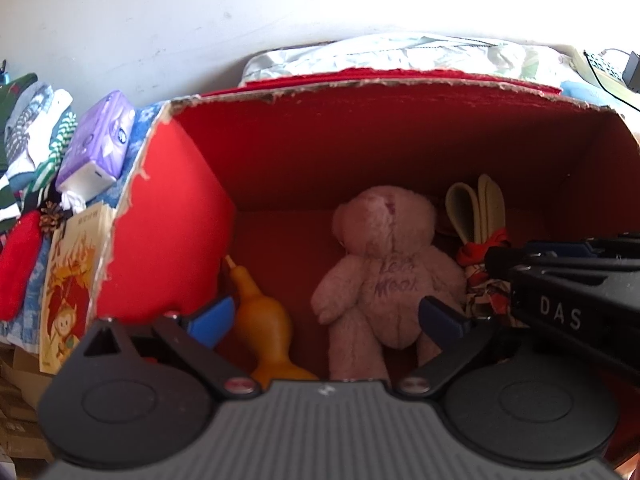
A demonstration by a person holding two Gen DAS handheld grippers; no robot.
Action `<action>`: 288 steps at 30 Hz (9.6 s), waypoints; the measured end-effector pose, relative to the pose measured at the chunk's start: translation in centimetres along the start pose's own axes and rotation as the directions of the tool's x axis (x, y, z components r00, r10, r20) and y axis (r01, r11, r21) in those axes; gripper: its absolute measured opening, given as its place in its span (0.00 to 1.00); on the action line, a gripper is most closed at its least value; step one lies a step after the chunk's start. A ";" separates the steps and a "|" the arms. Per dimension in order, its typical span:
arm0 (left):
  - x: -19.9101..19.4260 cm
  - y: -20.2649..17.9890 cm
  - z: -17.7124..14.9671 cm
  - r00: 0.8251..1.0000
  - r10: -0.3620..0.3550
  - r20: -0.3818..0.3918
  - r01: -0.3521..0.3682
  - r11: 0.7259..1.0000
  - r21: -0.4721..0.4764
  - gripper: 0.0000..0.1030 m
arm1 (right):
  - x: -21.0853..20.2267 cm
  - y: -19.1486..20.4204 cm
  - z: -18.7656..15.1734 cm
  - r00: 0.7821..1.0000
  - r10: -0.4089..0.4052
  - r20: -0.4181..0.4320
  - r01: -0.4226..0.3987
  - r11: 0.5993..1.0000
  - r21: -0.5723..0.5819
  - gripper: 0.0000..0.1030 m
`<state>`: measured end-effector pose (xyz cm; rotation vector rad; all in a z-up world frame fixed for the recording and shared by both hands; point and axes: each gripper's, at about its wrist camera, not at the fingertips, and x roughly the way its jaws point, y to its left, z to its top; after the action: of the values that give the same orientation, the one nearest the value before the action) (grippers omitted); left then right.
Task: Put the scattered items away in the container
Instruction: 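Withdraw the right gripper from the box toward the clear tape roll, then grasp the clear tape roll by its rim with the right gripper and lift, then carry the tape roll with the right gripper over the red box and lower it, then set the tape roll in the box beside the gourd and open the right gripper, then withdraw the right gripper from the box toward the pine cone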
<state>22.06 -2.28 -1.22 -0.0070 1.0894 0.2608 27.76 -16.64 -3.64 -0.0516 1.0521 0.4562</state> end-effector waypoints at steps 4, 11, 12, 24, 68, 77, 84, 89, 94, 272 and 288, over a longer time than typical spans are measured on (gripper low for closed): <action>0.0 0.2 -0.1 1.000 -0.004 -0.005 0.004 1.000 -0.012 0.97 | 0.1 0.1 0.1 1.000 -0.006 -0.005 0.006 1.000 -0.001 0.27; -0.8 0.3 -0.2 1.000 -0.007 0.009 0.007 1.000 0.000 0.97 | -0.1 0.4 0.0 1.000 -0.024 -0.004 0.024 1.000 -0.004 0.27; -1.0 0.4 -0.3 1.000 -0.004 0.016 0.004 1.000 0.005 0.97 | -0.2 0.6 0.0 0.999 -0.036 -0.003 0.036 0.999 -0.004 0.28; -5.5 0.6 -0.9 0.995 -0.004 0.098 0.001 1.000 0.027 0.97 | -5.4 1.0 -1.1 0.994 -0.055 0.093 0.051 0.998 0.036 0.33; -7.9 8.6 -19.5 0.971 -0.220 -0.098 0.202 0.966 -0.163 0.76 | -8.1 8.3 -16.4 0.974 0.187 -0.131 -0.202 0.973 -0.112 0.35; -5.4 8.2 -19.7 0.949 -0.269 -0.166 0.243 0.957 -0.161 0.52 | -6.4 8.3 -16.8 0.971 0.176 -0.164 -0.188 0.980 -0.066 0.32; -6.2 7.0 -19.5 0.943 -0.308 -0.126 0.297 0.950 -0.099 0.21 | -6.2 8.4 -16.6 0.960 0.190 -0.206 -0.205 0.977 -0.054 0.16; -8.3 5.6 -19.1 0.955 -0.287 -0.071 0.289 0.957 0.023 0.21 | -7.5 7.6 -16.5 0.958 0.194 -0.213 -0.206 0.978 -0.035 0.14; -11.5 3.8 -17.9 0.954 -0.300 0.012 0.293 0.940 0.175 0.21 | -10.8 6.2 -16.0 0.967 0.185 -0.175 -0.191 0.981 -0.022 0.14; -3.1 3.3 -2.4 0.997 -0.027 0.068 0.030 0.998 -0.053 0.99 | -2.3 1.8 -6.4 0.995 -0.076 0.058 0.073 0.995 0.064 0.61; -7.2 4.9 -2.1 0.992 -0.018 0.128 0.032 0.993 -0.111 0.99 | -4.8 2.4 -5.8 0.994 -0.098 0.051 0.093 0.992 0.080 0.58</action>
<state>16.04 0.68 4.66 -0.1037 0.9469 0.2958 20.13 -17.59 -2.10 -0.0200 1.0075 0.3278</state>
